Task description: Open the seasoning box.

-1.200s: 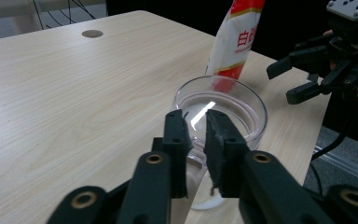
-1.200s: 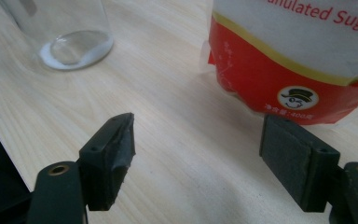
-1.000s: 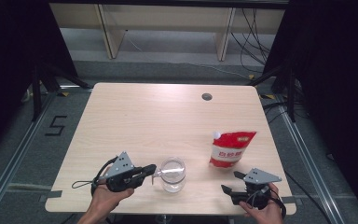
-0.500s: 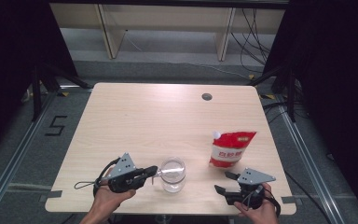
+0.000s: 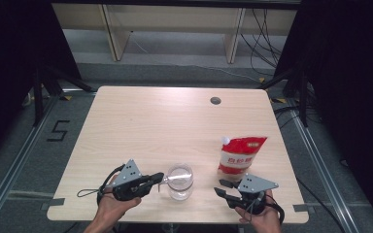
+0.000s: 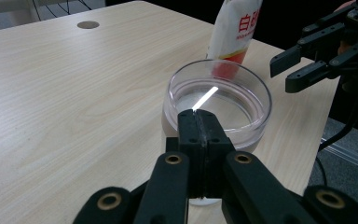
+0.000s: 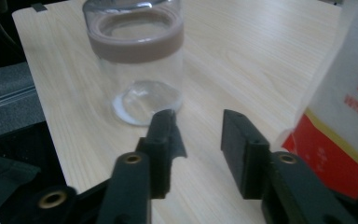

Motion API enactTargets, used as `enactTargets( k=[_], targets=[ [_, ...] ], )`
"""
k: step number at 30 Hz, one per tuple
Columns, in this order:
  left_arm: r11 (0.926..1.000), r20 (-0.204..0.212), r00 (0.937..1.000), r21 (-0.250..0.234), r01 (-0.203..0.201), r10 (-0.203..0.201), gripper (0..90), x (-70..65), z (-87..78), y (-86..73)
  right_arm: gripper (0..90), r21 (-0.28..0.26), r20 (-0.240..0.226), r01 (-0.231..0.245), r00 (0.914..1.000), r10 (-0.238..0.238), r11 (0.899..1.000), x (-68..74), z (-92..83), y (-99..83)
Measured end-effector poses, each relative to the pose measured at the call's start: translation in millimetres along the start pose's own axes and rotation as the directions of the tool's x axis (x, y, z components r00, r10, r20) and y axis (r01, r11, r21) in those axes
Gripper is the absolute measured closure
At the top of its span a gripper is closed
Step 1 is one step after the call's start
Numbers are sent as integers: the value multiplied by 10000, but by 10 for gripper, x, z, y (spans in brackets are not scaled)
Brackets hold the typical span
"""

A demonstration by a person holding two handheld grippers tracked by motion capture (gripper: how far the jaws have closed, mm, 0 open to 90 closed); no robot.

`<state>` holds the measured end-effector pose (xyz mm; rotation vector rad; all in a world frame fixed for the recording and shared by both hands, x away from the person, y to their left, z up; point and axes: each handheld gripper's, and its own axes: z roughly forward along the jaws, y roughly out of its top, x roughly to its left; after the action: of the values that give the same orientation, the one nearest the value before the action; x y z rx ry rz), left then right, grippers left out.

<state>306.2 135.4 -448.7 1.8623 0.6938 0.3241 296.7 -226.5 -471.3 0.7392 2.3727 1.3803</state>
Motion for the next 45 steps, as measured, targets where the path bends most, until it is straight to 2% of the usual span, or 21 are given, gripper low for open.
enactTargets(
  k=[5, 6, 8, 12, 13, 17, 22, 34, 37, 38, 39, 41, 42, 43, 44, 45],
  targets=[
    [10000, -23, 10000, 24, -40, 40, 890, -3, 0, 0, 742, -4, -189, 121, 9997, -121, 9999, 49, 86, 58],
    [9999, -43, 9999, 23, -102, 102, 891, -5, 0, 0, 755, -84, -287, 336, 9990, -339, 9994, 51, 113, 74],
    [10000, -52, 10000, 35, -67, 68, 891, -9, 0, -2, 759, -135, -343, 356, 9988, -361, 9993, 65, 132, 91],
    [9996, -69, 9996, 80, -255, 256, 891, -6, -4, -5, 773, -181, -456, 387, 9982, -395, 9991, 103, 202, 166],
    [9996, -69, 9996, 80, -255, 256, 891, -6, -4, -5, 788, -247, -507, 625, 9967, -637, 9977, 87, 219, 181],
    [9998, -62, 9998, 67, -199, 200, 891, -7, -8, -9, 839, -509, -611, 759, 9950, -790, 9958, 117, 254, 239],
    [9998, -77, 9998, 62, -209, 209, 892, -8, -7, -9, 877, -490, -627, 1111, 9915, -1141, 9926, 152, 343, 308],
    [9997, -66, 9997, 44, -242, 242, 892, -5, -9, -13, 894, -105, -784, 1365, 9875, -1369, 9906, 181, 440, 359],
    [9997, -73, 9997, 53, -233, 233, 892, -6, -9, -13, 896, -188, -762, 1448, 9864, -1458, 9893, 189, 445, 394],
    [9998, -68, 9998, 46, -203, 203, 892, -6, -9, -15, 896, -240, -703, 1313, 9887, -1327, 9910, 202, 447, 400],
    [9998, -68, 9998, 46, -203, 203, 892, -6, -9, -15, 896, -312, -802, 1466, 9856, -1486, 9887, 203, 452, 414],
    [9998, 10, 9999, 108, -163, 163, 889, 11, -13, -20, 896, -464, -884, 1432, 9852, -1469, 9886, 206, 451, 445],
    [9999, -66, 9999, 92, 117, -116, 876, -2, -11, -26, 896, -513, -862, 1380, 9861, -1420, 9891, 207, 450, 458],
    [9999, -66, 9999, 92, 117, -116, 851, -2, -11, -26, 896, -453, -871, 1431, 9854, -1466, 9887, 206, 443, 469],
    [9998, -18, 9998, 37, -207, 207, 811, -6, -21, -28, 896, -538, -733, 1432, 9864, -1469, 9882, 212, 445, 480],
    [9998, -18, 9998, 37, -207, 207, 753, -6, -21, -28, 896, -538, -733, 1432, 9864, -1469, 9882, 212, 445, 480]
  ],
)
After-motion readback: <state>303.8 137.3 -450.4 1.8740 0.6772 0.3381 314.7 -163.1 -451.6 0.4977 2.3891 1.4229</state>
